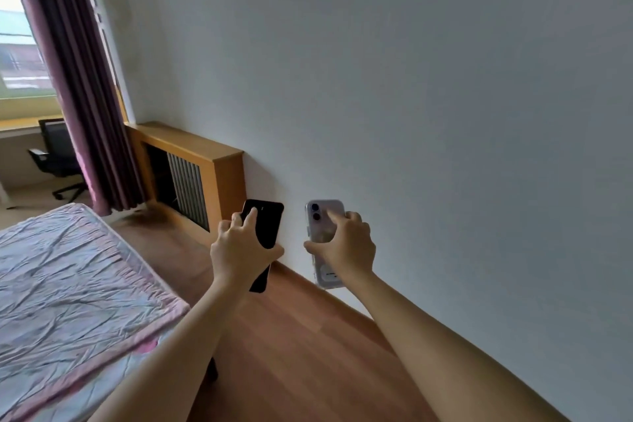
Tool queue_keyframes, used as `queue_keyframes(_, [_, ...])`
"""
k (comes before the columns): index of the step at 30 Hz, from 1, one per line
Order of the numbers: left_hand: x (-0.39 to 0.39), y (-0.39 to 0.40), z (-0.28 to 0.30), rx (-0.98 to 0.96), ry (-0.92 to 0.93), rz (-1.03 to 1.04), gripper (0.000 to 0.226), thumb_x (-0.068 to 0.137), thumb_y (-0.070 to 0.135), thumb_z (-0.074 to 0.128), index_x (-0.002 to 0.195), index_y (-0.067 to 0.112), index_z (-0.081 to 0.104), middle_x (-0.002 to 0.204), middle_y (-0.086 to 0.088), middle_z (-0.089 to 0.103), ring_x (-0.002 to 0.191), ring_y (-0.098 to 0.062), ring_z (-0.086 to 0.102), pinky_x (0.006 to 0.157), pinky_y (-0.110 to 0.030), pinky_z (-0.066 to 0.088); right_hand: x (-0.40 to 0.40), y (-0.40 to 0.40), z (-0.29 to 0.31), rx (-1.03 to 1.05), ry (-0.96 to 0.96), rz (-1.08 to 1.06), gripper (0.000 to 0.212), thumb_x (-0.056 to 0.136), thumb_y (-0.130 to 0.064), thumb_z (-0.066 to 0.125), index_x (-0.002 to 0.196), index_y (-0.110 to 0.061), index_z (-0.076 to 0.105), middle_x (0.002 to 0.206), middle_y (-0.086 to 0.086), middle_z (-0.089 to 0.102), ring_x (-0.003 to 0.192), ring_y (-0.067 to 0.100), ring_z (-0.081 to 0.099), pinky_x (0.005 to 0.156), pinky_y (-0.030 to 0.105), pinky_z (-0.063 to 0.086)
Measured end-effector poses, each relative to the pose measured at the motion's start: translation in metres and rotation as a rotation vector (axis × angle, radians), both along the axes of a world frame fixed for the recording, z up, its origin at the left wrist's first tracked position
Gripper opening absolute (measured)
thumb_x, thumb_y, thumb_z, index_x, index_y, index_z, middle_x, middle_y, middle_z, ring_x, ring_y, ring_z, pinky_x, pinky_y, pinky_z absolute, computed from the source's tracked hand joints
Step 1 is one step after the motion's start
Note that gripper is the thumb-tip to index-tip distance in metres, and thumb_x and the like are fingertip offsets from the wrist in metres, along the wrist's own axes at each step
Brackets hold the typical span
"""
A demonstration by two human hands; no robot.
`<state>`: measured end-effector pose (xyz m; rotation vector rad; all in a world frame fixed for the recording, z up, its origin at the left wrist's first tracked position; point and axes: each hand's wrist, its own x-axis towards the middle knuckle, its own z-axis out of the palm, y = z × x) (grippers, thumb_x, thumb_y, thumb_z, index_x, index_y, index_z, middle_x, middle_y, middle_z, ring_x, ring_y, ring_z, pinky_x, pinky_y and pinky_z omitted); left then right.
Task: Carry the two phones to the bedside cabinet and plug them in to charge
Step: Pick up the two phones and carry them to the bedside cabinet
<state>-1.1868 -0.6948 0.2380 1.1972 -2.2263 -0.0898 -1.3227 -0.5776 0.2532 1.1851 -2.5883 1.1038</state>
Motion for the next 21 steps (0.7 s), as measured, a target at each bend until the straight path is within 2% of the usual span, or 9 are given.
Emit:
queue_keyframes(6, [-0.044, -0.046, 0.001, -0.009, -0.012, 0.038, 0.085, 0.062, 0.051, 0.065, 0.137, 0.018, 0.043, 0.122, -0.009, 0.057, 0.108, -0.031, 0.05, 0.071, -0.04, 0.051, -0.054, -0.054, -0.004, -0.013, 0.015, 0.05, 0.079, 0.064, -0.05, 0.076, 0.134, -0.028, 0.047, 0.127, 0.005, 0.052, 0.112, 0.025, 0.049, 0.072, 0.031, 0.043])
queue_keyframes(14, [-0.12, -0.106, -0.008, 0.006, 0.027, 0.178, 0.085, 0.061, 0.05, 0.068, 0.135, 0.016, 0.045, 0.117, -0.01, 0.059, 0.107, -0.032, 0.052, 0.071, -0.042, 0.052, -0.143, -0.135, -0.011, -0.028, 0.054, 0.194, 0.077, 0.064, -0.051, 0.075, 0.133, -0.029, 0.048, 0.124, 0.005, 0.053, 0.109, 0.024, 0.051, 0.069, 0.028, 0.041])
queue_keyframes(21, [-0.176, -0.151, -0.016, 0.026, 0.039, 0.328, 0.088, 0.057, 0.05, 0.067, 0.136, 0.017, 0.045, 0.118, -0.011, 0.06, 0.104, -0.032, 0.053, 0.069, -0.041, 0.056, -0.213, -0.201, -0.007, 0.001, 0.124, 0.341, 0.078, 0.066, -0.055, 0.073, 0.135, -0.03, 0.046, 0.126, 0.006, 0.053, 0.11, 0.024, 0.051, 0.074, 0.029, 0.048])
